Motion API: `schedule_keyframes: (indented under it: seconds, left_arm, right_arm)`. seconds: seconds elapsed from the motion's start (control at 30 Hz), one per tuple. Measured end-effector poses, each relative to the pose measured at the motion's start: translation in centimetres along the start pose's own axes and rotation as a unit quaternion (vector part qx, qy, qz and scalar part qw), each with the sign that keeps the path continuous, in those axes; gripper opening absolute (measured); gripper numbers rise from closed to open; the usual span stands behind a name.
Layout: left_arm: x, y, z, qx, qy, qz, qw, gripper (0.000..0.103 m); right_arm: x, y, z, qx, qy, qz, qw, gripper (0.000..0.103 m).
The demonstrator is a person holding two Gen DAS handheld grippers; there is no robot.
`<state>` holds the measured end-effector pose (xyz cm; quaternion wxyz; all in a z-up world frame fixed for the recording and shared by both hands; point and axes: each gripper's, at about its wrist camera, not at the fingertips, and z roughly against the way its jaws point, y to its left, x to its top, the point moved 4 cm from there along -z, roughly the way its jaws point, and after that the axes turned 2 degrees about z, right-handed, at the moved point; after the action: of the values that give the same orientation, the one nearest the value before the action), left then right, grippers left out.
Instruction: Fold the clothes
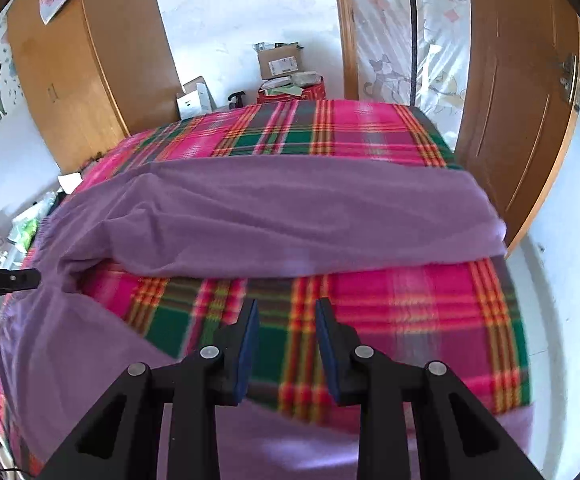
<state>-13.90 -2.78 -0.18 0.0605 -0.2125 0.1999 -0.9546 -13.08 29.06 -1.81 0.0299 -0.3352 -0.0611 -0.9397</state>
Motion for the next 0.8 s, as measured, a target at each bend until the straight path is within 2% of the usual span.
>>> schedule_keyframes:
  seconds: [0.07,0.27,0.4,0.47,0.6,0.8]
  left_arm:
    - [0.2,-0.1,-0.3,-0.002,-0.002,0.009,1.0000,0.032]
    - [0.1,-2.2,-2.1,0.001,0.015,-0.021,0.9997,0.032]
    - [0.1,-3.6,-2.3,0.013,0.002,-0.049,0.9987,0.032]
    - [0.2,-4.1,-2.5,0.025,-0.002,-0.061,0.9978,0.032]
    - [0.5,-4.1,-3.2,0.020,0.008,-0.052,0.9984,0.032]
    - [0.7,-4.4,-3.7,0.020,0.009,-0.045,0.9987,0.032]
  right_arm:
    - [0.3,-0.9,-0.5,-0.005,0.005,-0.007,1.000,0.029]
    - [0.8,-2.7,-1.9,-0.010,0.014,-0.024,1.000,0.035]
    - [0.9,-2.3,-2.8,0.001,0.015,-0.011,1.000,0.038]
    - [1.1,-1.9,-3.2,-0.005,0.012,0.004,1.000,0.039]
    - [1.2,-1.1,-3.8,-0.024,0.008,0.043,0.999,0.041]
    - [0.9,1.4,-4.3,-0.009,0.002,0.117,0.993,0.043]
